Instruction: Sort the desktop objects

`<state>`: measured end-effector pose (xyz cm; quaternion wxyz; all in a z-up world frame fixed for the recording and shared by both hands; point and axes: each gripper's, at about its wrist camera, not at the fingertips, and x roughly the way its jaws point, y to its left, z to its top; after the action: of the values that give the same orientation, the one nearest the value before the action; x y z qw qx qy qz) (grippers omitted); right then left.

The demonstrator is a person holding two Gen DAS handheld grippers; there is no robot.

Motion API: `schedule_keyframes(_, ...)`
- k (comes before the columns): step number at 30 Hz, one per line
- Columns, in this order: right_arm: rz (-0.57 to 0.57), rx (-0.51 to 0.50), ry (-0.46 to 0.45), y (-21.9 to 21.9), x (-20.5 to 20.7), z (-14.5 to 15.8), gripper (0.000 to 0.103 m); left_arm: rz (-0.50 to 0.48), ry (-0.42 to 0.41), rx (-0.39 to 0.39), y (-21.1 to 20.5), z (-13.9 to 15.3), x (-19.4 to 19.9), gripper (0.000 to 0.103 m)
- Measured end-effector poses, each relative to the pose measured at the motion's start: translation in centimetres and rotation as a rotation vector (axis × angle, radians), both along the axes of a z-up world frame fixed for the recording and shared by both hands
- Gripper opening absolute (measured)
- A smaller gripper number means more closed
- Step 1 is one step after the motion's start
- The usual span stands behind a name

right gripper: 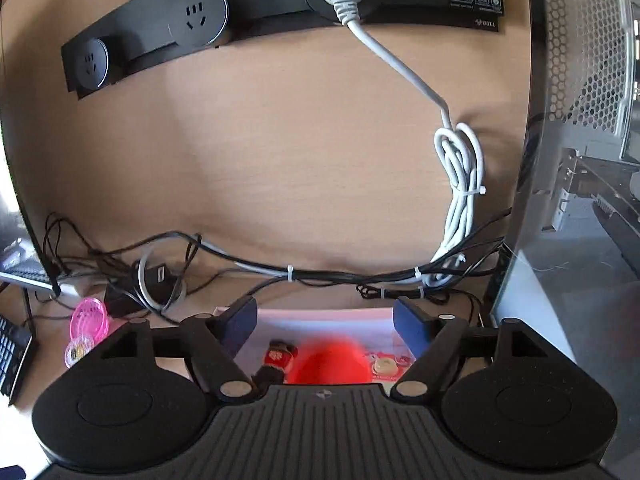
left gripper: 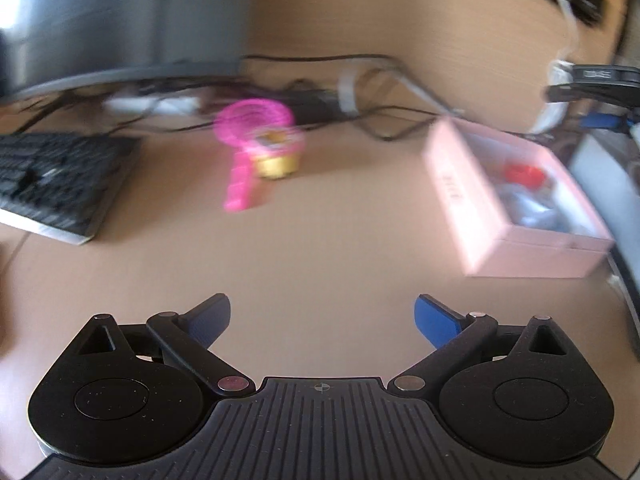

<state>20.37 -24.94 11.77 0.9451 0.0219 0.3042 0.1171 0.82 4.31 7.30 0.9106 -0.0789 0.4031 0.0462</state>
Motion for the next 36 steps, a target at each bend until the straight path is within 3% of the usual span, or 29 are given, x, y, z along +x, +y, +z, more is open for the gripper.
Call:
schedule_keyframes(4,0.034,0.016,-0.011,2.3,-0.1,0.7,0.087,0.08,0.048,-0.024,3.0,-1.0,-1.3,0.101)
schedule_keyframes(8,0.215,0.028,0.016,8.5,-0.9,0.3,0.097,0.127,0.066,-0.039,4.6,-1.6,-1.5,0.101)
schedule_keyframes(11,0.363,0.022,0.065,14.3,-1.4,-1.1,0.097,0.146,0.048,-0.039,5.6,-1.2,-1.8,0.101)
schedule_keyframes(14,0.464,-0.037,0.038,20.7,-1.9,-3.0,0.097,0.157,0.038,-0.04,6.5,-1.0,-2.3,0.101)
schedule_keyframes(19,0.468,-0.097,0.068,28.3,0.5,-6.2,0.096,0.196,0.03,-0.069,8.9,-0.9,-3.7,0.101)
schedule_keyframes(20,0.435,-0.092,0.078,29.1,1.2,-6.9,0.094,0.204,0.029,-0.076,9.4,-1.0,-4.0,0.101)
schedule_keyframes(24,0.326,-0.06,0.141,30.0,4.2,-9.0,0.06,0.241,0.028,-0.092,11.1,-1.2,-4.7,0.102)
schedule_keyframes(25,0.327,-0.068,0.166,30.1,4.7,-9.6,0.045,0.243,0.028,-0.092,11.4,-1.2,-4.7,0.102)
schedule_keyframes(28,0.368,-0.092,0.239,29.9,5.0,-10.6,0.028,0.236,0.027,-0.09,11.7,-1.4,-4.4,0.102)
schedule_keyframes(36,0.501,-0.142,0.285,25.3,-2.9,-10.5,0.028,0.086,0.056,-0.093,8.4,-2.4,-2.5,0.102)
